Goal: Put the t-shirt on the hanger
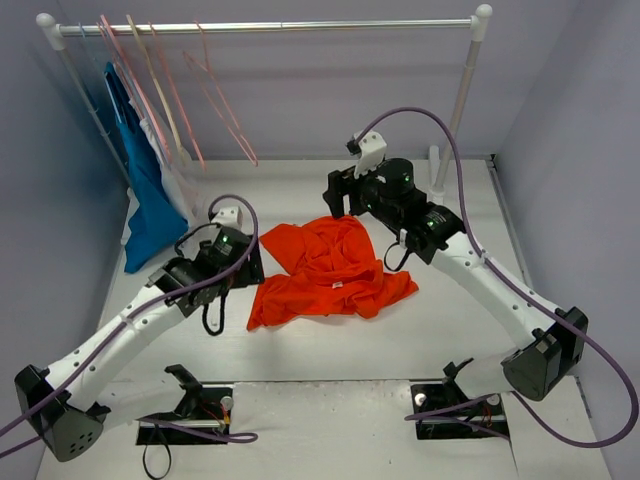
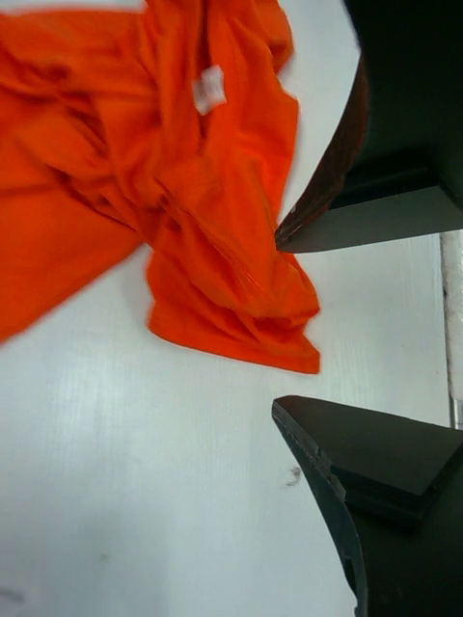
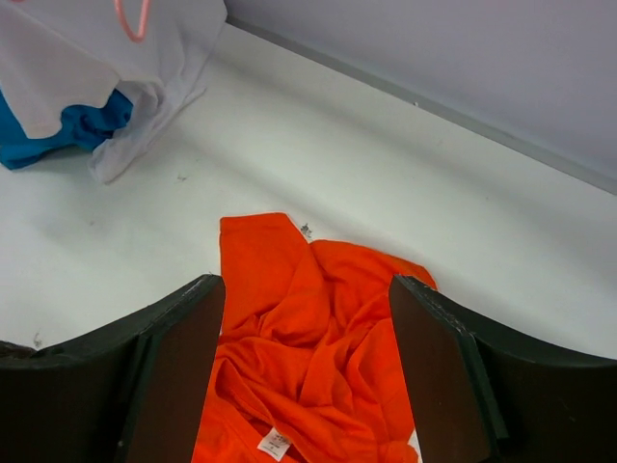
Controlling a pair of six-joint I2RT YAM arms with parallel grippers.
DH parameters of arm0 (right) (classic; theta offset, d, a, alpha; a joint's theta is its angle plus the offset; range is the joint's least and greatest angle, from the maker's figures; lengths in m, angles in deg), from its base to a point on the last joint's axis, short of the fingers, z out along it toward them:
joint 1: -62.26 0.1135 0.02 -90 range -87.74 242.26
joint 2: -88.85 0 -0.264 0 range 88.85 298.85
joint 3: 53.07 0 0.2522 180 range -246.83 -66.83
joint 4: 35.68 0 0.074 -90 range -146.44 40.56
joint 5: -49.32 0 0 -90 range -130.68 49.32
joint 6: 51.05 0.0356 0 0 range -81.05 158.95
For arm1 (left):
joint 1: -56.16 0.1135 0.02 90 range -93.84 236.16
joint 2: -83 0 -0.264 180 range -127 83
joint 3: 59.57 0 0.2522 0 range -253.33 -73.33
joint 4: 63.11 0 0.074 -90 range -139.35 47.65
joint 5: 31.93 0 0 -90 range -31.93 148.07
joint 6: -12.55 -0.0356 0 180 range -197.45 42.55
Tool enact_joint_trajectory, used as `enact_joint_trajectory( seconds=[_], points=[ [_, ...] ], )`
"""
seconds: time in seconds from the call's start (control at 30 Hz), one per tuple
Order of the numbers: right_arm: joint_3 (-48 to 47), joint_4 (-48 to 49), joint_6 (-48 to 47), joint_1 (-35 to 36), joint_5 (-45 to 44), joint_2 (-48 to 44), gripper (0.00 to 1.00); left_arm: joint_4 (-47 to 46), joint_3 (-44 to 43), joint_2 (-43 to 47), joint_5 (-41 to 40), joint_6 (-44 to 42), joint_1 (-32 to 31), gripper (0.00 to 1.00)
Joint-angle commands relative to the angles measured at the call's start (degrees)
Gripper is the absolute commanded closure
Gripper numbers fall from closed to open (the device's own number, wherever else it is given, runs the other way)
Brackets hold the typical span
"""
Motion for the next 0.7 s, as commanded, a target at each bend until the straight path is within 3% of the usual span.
enact_joint_trajectory(
  seconds=[0.0, 0.3, 0.67],
  points=[
    [2.57, 3.65, 1.14, 0.27, -3.54, -2.92, 0.30, 0.75, -13.22, -2.95, -4.99, 0.70, 0.11, 0.40],
    [16.55, -2.14, 7.56, 0.27, -8.29, -15.57, 0.28, 2.60, -45.19, -20.43, -14.12, -1.85, 0.11, 0.40],
    [20.69, -7.86, 8.44, 0.18, -10.84, -27.53, 0.26, 6.46, -63.25, -38.19, -23.89, -5.20, 3.01, 0.40]
  ],
)
